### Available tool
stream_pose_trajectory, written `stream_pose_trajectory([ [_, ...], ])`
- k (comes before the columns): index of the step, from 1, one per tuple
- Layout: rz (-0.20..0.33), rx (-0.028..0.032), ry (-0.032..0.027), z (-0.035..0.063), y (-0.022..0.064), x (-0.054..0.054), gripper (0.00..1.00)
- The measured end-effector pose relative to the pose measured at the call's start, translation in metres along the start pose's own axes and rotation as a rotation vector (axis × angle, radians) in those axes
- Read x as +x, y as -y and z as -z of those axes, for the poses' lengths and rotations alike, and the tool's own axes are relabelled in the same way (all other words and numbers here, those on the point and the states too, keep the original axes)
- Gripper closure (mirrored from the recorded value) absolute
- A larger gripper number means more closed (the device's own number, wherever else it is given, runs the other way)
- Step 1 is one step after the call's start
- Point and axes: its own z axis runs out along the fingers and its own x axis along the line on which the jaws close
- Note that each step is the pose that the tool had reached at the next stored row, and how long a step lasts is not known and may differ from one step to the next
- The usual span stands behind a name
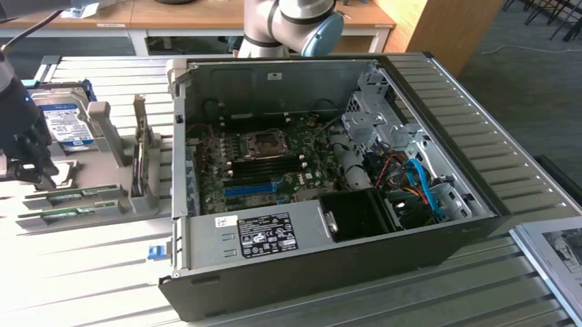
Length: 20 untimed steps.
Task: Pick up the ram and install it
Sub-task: 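Pick up the ram and move it above insertion slot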
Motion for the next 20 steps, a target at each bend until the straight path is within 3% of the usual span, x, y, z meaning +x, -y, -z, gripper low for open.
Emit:
stream_pose_trajectory([
  [20, 0.0, 0.0, -0.0001, 0.0004, -0.0004, 0.016, 0.69],
])
